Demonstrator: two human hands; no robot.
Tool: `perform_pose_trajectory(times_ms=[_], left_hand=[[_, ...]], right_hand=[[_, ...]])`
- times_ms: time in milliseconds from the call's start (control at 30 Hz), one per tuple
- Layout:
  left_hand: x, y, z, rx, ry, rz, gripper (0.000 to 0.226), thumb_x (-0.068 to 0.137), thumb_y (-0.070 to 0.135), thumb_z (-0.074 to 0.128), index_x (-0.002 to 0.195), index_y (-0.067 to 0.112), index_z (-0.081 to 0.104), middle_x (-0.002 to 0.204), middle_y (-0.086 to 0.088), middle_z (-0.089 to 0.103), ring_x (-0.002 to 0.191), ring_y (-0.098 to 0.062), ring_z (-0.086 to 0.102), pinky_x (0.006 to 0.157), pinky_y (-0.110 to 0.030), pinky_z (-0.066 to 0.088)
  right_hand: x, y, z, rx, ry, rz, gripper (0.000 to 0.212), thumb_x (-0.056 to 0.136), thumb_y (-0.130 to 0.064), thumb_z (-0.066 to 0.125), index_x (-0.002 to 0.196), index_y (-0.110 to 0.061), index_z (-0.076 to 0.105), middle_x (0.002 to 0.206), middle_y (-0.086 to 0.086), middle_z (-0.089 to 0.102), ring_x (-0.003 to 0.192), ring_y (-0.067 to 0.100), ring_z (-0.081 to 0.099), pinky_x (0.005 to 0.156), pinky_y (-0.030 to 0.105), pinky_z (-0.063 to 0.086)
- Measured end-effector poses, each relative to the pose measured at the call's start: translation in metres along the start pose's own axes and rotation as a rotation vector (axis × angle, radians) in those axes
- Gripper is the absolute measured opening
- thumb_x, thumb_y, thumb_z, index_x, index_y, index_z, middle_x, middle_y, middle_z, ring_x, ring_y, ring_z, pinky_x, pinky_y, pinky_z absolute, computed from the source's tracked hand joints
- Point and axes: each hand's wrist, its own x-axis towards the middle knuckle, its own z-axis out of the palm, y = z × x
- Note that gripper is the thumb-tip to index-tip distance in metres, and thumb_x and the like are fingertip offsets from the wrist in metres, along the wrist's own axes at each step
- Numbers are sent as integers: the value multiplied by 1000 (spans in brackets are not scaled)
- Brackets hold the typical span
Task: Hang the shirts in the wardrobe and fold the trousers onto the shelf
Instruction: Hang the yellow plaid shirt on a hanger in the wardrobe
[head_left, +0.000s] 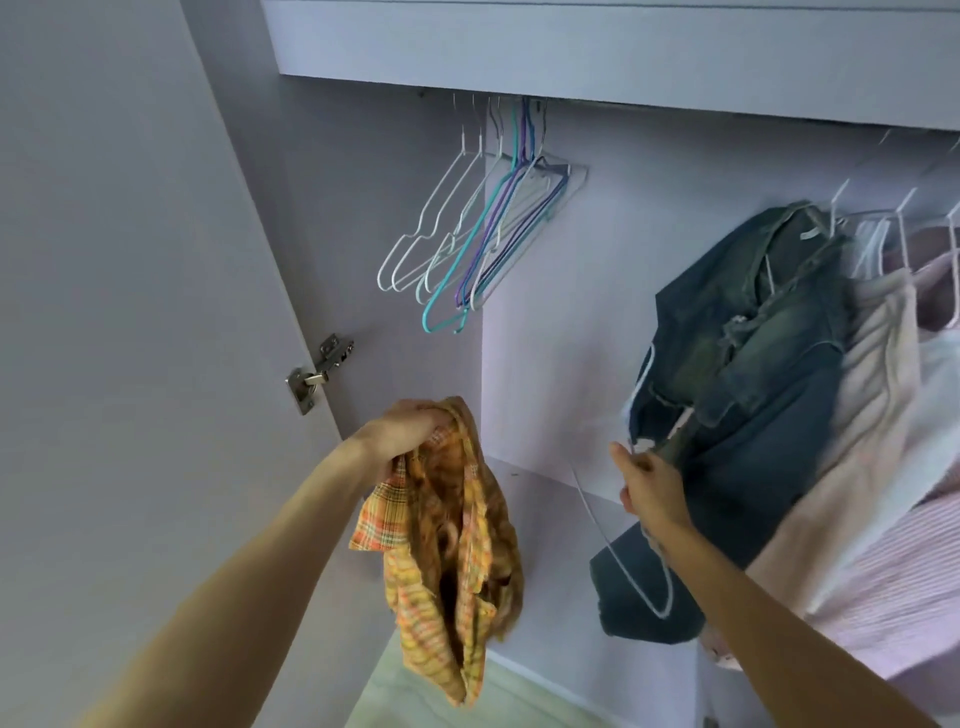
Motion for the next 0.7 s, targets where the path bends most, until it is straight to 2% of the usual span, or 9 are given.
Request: perform_pose_trajectory(times_ms=[100, 167, 233, 333, 433, 500, 567, 633, 700], left_hand=[[-1, 2, -6, 24, -9, -36, 24, 91, 12, 50, 111, 10, 61, 107, -13, 63, 104, -31, 59, 97, -45, 48], [-1, 1, -9, -8, -4, -53, 21, 91, 9, 50, 110, 6, 59, 104, -14, 63, 103, -32, 59, 95, -43, 48], [-2, -2, -8, -47, -5, -53, 16, 92, 8, 49, 104, 4, 59, 99, -15, 63, 99, -32, 60, 89, -39, 50], [-3, -9, -3, -121, -6, -58, 12, 93, 8, 49, 94, 4, 60, 98, -18, 65, 95, -33, 62, 82, -38, 52], [-5, -19, 5, -196, 10, -79, 12, 94, 7, 49, 91, 4, 60, 91, -18, 65, 84, -29, 64, 70, -34, 53], [-6, -27, 9, -202, 36, -88, 13, 94, 7, 48, 89, 3, 59, 87, -16, 65, 81, -28, 64, 66, -32, 53], [-5, -34, 11, -187, 73, -81, 14, 94, 7, 47, 92, 1, 59, 88, -17, 65, 83, -29, 64, 73, -35, 53], [-3, -39, 12, -181, 108, -55, 14, 95, 8, 46, 96, 3, 59, 90, -16, 64, 86, -30, 63, 78, -37, 52], [-2, -41, 12, -159, 131, -23, 13, 95, 10, 46, 99, 9, 58, 90, -13, 63, 85, -27, 63, 79, -36, 52]], right_hand=[[-19, 25, 0, -150, 132, -209, 47, 90, -22, 59, 53, -15, 31, 49, 7, 35, 53, 24, 36, 56, 32, 31], [-28, 40, -4, -142, 111, -257, 41, 90, -17, 59, 55, -9, 38, 50, 18, 42, 51, 30, 43, 57, 42, 40], [-27, 41, -8, -109, 83, -261, 27, 89, -12, 59, 67, -1, 49, 59, 24, 52, 57, 37, 53, 61, 47, 47], [-27, 27, -12, -48, 64, -392, 7, 88, -5, 59, 84, -6, 54, 72, 15, 56, 63, 24, 54, 61, 35, 48], [-34, 20, -8, 28, 23, -434, 8, 87, -4, 60, 87, -10, 55, 78, 6, 58, 66, 4, 56, 61, 11, 46], [-38, 20, -4, -44, -12, -407, 7, 85, -5, 64, 85, -9, 57, 73, 4, 59, 66, 4, 57, 60, 5, 43], [-41, 21, -1, -96, -72, -373, 8, 84, -9, 66, 84, -8, 58, 69, 0, 58, 65, 10, 55, 60, 9, 43], [-43, 23, 0, -125, -86, -364, 10, 85, -15, 65, 83, -9, 58, 64, -3, 54, 62, 13, 49, 62, 22, 43], [-45, 24, 0, -138, -25, -360, 16, 90, -21, 58, 78, -10, 58, 56, -1, 47, 54, 14, 42, 61, 34, 40]])
